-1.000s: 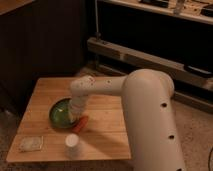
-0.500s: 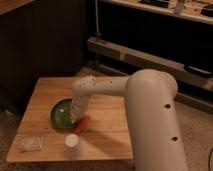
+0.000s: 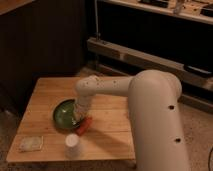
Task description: Push the ceramic bowl across the table
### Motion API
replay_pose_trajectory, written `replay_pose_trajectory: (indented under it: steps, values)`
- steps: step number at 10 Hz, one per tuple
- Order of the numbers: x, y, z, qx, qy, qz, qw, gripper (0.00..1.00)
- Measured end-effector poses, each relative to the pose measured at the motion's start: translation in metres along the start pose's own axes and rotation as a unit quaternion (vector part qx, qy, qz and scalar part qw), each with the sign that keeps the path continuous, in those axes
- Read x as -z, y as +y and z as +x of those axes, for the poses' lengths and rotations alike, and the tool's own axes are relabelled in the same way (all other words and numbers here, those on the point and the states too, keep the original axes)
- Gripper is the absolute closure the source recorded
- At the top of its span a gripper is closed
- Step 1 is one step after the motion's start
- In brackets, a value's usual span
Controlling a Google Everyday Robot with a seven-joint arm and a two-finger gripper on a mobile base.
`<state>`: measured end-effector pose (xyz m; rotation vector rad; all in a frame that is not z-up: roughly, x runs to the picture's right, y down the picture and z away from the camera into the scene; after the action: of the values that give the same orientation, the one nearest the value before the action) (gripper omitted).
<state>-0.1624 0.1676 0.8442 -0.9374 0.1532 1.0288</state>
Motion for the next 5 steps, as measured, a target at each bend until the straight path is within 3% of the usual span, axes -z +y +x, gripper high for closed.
replay_pose_trajectory:
  steps: [5]
  values:
    - [0.004, -0.011, 0.008, -0.008, 0.003, 0.005, 1.0000, 1.00]
